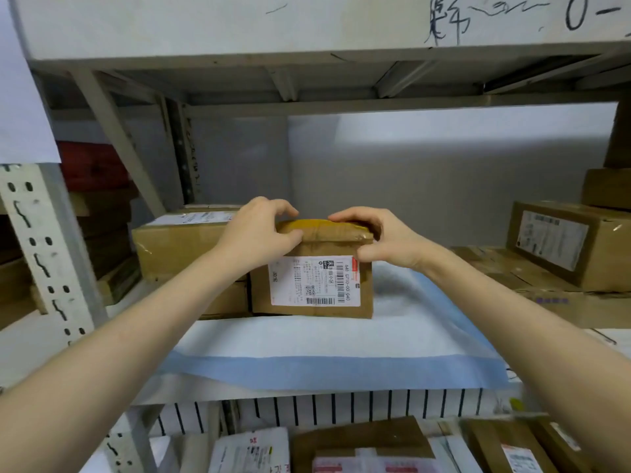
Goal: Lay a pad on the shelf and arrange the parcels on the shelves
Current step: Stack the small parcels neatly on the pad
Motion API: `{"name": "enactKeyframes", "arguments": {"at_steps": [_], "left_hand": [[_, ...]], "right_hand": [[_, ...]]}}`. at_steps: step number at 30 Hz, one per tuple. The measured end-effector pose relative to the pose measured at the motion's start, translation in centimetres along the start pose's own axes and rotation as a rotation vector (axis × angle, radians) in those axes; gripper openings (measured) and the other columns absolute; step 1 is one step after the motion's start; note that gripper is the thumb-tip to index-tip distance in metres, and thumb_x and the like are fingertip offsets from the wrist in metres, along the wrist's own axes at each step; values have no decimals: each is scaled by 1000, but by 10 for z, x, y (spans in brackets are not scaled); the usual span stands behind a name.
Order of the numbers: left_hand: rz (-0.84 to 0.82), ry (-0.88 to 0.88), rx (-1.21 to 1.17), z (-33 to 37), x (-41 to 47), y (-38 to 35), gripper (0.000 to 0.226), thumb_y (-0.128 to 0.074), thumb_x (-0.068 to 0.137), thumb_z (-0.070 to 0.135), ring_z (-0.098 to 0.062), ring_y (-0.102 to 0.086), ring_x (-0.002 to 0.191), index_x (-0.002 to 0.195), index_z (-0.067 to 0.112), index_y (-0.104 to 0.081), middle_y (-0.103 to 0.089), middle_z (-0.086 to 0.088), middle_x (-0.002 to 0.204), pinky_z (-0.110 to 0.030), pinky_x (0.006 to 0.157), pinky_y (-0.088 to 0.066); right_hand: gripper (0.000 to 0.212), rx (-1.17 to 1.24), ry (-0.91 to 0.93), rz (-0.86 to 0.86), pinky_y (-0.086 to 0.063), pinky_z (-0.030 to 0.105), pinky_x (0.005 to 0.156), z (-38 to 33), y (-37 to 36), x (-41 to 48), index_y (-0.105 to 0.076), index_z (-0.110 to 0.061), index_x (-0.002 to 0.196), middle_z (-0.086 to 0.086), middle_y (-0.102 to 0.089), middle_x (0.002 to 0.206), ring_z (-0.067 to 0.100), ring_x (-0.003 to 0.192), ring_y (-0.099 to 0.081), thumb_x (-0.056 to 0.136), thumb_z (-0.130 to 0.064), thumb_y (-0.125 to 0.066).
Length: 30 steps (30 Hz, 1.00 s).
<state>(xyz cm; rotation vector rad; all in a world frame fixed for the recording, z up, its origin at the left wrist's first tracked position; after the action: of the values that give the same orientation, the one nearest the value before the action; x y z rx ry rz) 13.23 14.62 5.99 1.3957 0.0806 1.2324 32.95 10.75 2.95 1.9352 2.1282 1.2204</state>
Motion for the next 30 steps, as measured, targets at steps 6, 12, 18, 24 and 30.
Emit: {"name": "enactKeyframes", "arguments": {"at_steps": [6, 12, 18, 24, 30], "left_hand": [[-116, -58, 74, 7, -2, -2, 48, -74, 72, 49, -10, -56, 99, 115, 29, -64, -65, 9, 110, -33, 86, -50], [-168, -34, 228, 8, -6, -10, 47, -75, 74, 39, -18, -55, 107, 118, 30, -61, -62, 7, 110, -50, 99, -41], [-234, -48, 340, 18, -10, -13, 43, -73, 77, 36, -19, -52, 114, 117, 28, -62, -62, 6, 113, -54, 106, -31], [-290, -44, 322, 25, -12, -15, 42, -67, 83, 33, -20, -55, 113, 123, 24, -61, -64, 4, 120, -56, 105, -36], [-196, -51, 293, 23, -18, -7, 39, -66, 83, 29, -21, -56, 110, 121, 24, -60, -63, 3, 118, -45, 96, -46]], "right_hand": [[59, -92, 43, 4, -51, 23, 78, -1, -1, 8, -62, -34, 106, 3, -61, 109, 9, 94, -61, 47, -30, -64], [54, -88, -7, -37, -47, 22, 71, 9, -9, 7, -61, -32, 104, -1, -61, 98, 6, 83, -59, 50, -29, -64], [63, -231, -35, -53, -26, -1, 92, 21, -11, -11, -54, -35, 120, 1, -45, 122, -6, 121, -32, 60, -26, -71], [79, -281, -107, -59, -24, 4, 97, 24, -11, -25, -36, -35, 142, 3, -27, 141, 14, 138, -21, 78, -11, -76], [117, -158, -286, -20, -40, 2, 78, 29, -10, -32, -3, -19, 151, -2, -45, 131, 11, 118, -48, 68, -7, -85]]}}
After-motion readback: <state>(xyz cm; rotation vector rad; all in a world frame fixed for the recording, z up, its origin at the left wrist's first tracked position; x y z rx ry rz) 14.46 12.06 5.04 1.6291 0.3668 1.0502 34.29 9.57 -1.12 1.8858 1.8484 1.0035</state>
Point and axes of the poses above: each hand's wrist, its own x-axis towards the middle knuckle, its own y-axis out of the back of the hand, z = x × y, the point moved 4 cm from there along x, towards the middle knuckle
